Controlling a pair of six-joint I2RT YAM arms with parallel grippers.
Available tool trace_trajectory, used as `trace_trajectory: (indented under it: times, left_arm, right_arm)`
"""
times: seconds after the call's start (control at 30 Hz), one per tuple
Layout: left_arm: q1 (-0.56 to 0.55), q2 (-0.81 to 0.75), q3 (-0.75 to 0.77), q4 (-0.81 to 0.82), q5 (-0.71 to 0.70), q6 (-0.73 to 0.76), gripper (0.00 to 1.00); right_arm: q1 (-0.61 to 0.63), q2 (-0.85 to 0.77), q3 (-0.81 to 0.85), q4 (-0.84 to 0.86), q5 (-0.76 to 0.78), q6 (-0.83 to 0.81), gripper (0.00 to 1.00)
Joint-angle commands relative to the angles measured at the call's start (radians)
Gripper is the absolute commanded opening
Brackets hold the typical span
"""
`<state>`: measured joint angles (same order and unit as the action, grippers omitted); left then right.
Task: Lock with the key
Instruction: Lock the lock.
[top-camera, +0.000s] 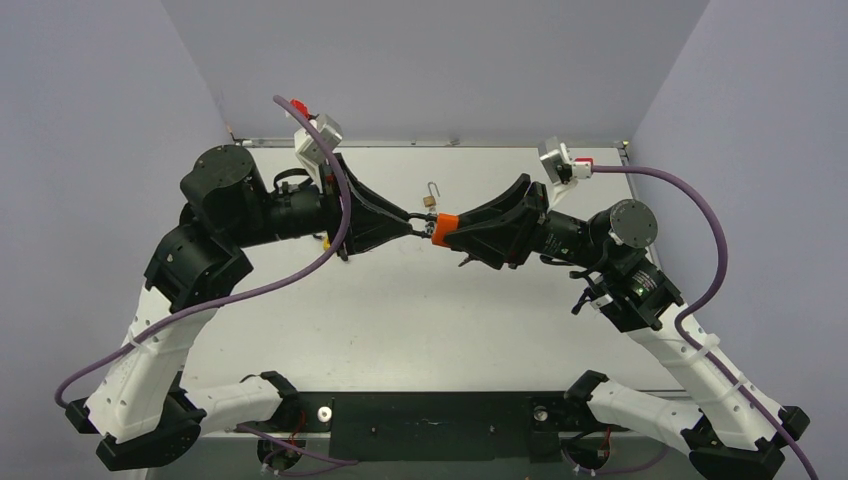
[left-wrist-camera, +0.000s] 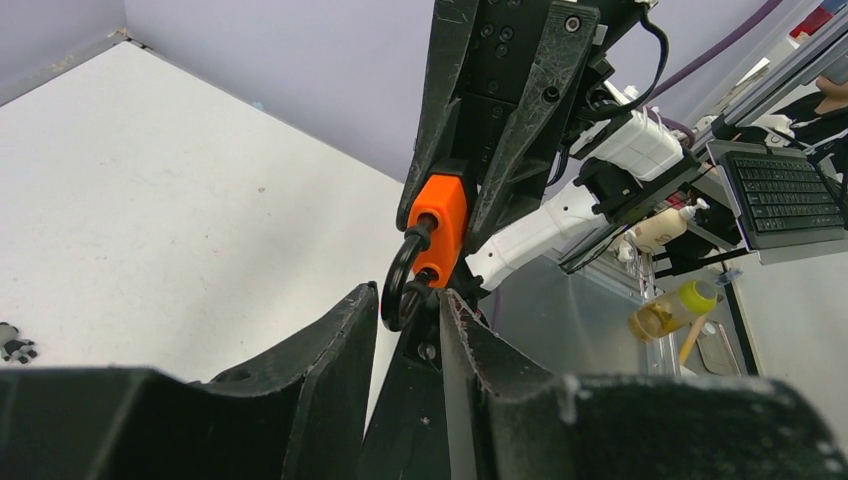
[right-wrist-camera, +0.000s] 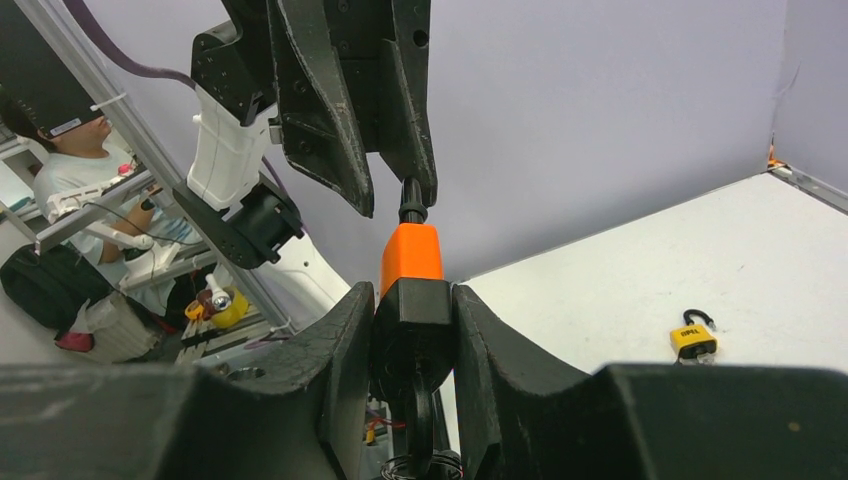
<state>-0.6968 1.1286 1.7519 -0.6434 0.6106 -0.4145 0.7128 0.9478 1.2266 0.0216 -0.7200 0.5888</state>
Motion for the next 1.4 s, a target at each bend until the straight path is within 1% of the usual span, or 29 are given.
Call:
trace_trajectory:
  times: [0.0, 0.1, 0.17, 0.2, 0.27, 0.37, 0.57, 0.9, 1.37]
  left_arm:
    - [0.004, 0.005, -0.005, 0.016, 0.024, 0.018, 0.26]
    - [0.005, 0.007, -0.007, 0.019, 0.026, 0.018, 0.20]
    - [0.004, 0.008, -0.010, 0.022, 0.028, 0.017, 0.13]
    - [0.003, 0.008, -0.013, 0.024, 0.029, 0.015, 0.07]
    - [0.003, 0.007, -0.020, 0.028, 0.034, 0.014, 0.00]
    - [0.002, 0.000, -0.043, 0.052, 0.039, 0.014, 0.00]
    - [0.001, -0.018, -0.098, 0.138, 0.063, -0.027, 0.00]
    - [-0.009, -0.017, -0.158, 0.280, 0.079, -0.133, 0.00]
    - [-0.056, -0.001, -0.170, 0.296, 0.046, -0.157, 0.00]
  right_arm:
    - [-0.007, -0.013, 0.050, 0.053, 0.020, -0.013, 0.00]
    - [-0.008, -0.012, 0.050, 0.052, 0.018, -0.014, 0.00]
    - [-0.007, -0.010, 0.050, 0.052, 0.019, -0.016, 0.00]
    - [-0.007, -0.010, 0.050, 0.053, 0.018, -0.016, 0.00]
    - [-0.008, -0.008, 0.050, 0.054, 0.017, -0.014, 0.00]
    - [-0.008, -0.006, 0.048, 0.070, 0.015, 0.005, 0.00]
    - [-0.003, 0.018, 0.029, 0.171, -0.003, 0.089, 0.00]
    - [0.022, 0.048, 0.013, 0.173, 0.020, 0.087, 0.00]
    - [0.043, 0.091, 0.028, 0.135, 0.046, 0.054, 0.00]
